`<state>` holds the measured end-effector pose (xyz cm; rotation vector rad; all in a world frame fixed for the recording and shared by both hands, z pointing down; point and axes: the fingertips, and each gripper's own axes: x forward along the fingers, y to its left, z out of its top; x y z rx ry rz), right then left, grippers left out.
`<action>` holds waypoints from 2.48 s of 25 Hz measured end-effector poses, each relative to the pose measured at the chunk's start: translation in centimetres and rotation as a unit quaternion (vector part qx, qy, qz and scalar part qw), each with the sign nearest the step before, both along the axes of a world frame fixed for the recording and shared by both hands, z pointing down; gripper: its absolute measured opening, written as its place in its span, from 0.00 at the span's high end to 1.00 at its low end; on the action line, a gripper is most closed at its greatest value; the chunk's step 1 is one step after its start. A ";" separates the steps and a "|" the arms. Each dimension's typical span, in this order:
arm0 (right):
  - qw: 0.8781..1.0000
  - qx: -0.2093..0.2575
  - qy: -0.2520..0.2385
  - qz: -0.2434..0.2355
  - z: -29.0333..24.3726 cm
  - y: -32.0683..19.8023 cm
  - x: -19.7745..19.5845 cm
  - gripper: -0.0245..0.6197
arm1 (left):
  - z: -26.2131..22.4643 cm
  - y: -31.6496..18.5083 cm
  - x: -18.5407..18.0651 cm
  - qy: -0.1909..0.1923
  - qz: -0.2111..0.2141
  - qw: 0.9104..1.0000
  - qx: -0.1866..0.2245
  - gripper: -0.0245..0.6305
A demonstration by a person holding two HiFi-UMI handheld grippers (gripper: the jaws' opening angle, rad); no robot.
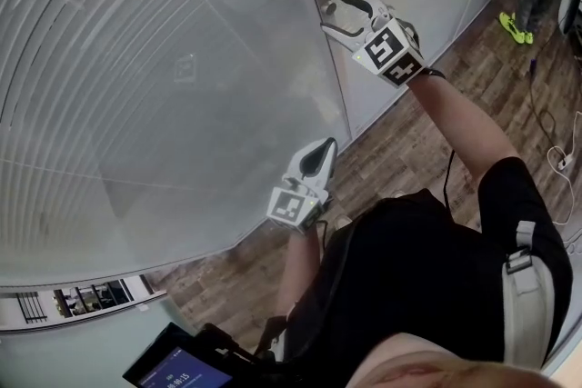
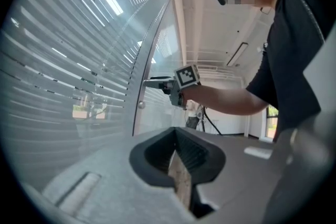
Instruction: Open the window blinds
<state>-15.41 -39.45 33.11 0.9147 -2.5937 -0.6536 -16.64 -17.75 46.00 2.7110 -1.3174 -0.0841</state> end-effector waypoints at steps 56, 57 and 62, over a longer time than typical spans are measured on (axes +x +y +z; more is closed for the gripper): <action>0.949 -0.226 -0.216 0.033 1.0 -2.7 0.2 0.76 | 0.1 0.7 -0.7 -0.022 -0.009 1.000 0.011 0.96; 0.950 -0.225 -0.215 0.033 1.0 -2.7 0.1 0.76 | 0.1 0.7 -0.7 -0.022 -0.009 1.000 0.011 0.96; 0.951 -0.224 -0.210 0.030 1.1 -2.7 0.0 0.76 | 0.1 0.7 -0.8 -0.020 -0.009 1.000 0.011 0.96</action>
